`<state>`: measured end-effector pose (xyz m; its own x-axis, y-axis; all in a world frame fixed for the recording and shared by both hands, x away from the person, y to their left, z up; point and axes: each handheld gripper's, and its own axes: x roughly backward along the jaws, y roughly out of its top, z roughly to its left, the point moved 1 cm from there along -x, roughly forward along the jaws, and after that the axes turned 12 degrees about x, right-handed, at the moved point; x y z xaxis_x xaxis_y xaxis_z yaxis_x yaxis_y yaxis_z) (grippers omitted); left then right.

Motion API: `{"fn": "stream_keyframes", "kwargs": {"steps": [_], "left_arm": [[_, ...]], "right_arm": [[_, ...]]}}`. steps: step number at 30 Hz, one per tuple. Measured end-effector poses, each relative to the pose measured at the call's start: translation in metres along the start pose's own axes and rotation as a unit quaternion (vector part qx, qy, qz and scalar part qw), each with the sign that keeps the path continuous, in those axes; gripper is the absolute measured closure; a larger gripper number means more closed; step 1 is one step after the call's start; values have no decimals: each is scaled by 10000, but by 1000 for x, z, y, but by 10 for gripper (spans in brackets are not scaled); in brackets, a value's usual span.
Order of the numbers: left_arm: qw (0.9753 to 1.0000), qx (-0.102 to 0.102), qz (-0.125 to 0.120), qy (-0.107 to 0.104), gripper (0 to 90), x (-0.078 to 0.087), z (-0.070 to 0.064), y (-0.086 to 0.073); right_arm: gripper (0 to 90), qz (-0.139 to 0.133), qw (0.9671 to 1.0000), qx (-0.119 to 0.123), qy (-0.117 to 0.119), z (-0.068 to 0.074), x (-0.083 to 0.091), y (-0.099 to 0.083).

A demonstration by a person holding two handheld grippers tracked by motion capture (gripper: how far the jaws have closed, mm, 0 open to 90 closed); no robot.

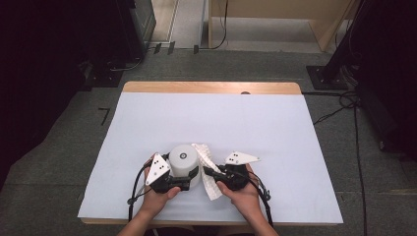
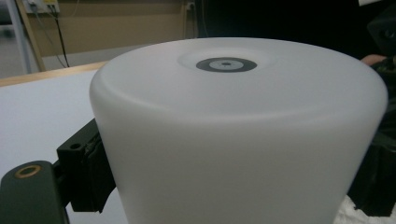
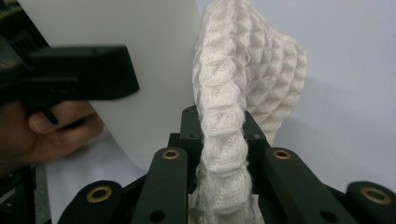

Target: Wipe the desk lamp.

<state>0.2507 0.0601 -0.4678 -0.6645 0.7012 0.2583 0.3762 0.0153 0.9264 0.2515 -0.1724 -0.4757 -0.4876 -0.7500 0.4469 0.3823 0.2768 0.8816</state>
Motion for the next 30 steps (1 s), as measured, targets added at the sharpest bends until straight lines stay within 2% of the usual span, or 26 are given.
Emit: {"fn": "stream_keyframes", "kwargs": {"steps": [2,7,12,16,17,18,20,21,22,23,26,27,28,30], "left_arm": [[10000,-45,1,60,85,-1,2,-1],[9991,-320,104,264,85,-4,5,-8],[9988,-320,162,341,82,-5,5,-10],[9979,-224,8,613,28,-2,0,-10],[9972,-215,-53,709,27,-2,-4,-10],[9959,-291,-62,854,27,-2,-8,-11],[9924,-338,-98,1180,27,-4,-17,-12],[9905,-300,-100,1341,27,-6,-20,-13],[9905,-300,-100,1341,28,-6,-20,-13],[9884,-248,-139,1491,53,-5,-23,-13],[9890,-249,-131,1452,83,-5,-23,-13],[9912,-249,-102,1293,84,-3,-20,-11],[9925,-209,-118,1202,85,-2,-18,-10],[9966,-21,-145,808,86,1,-12,-5]], "right_arm": [[776,15,10000,-1,-43,-2,-1,-2],[776,-93,9997,34,-231,-7,4,0],[776,-58,9994,-30,-332,-12,3,-6],[776,-44,9992,-24,-386,-13,3,-8],[776,-43,9992,-48,-401,-14,4,-9],[776,-59,9991,-48,-421,-15,5,-9],[776,-91,9990,-77,-440,-16,5,-9],[776,-91,9989,-80,-450,-16,5,-10],[776,-91,9989,-80,-450,-16,5,-10],[776,-51,9990,-102,-443,-15,3,-11],[776,25,9992,-113,-379,-12,-2,-14],[776,44,9993,-101,-356,-11,-3,-15],[776,71,9994,-106,-324,-10,-5,-15],[776,122,9996,-82,-258,-6,-9,-16]]}}
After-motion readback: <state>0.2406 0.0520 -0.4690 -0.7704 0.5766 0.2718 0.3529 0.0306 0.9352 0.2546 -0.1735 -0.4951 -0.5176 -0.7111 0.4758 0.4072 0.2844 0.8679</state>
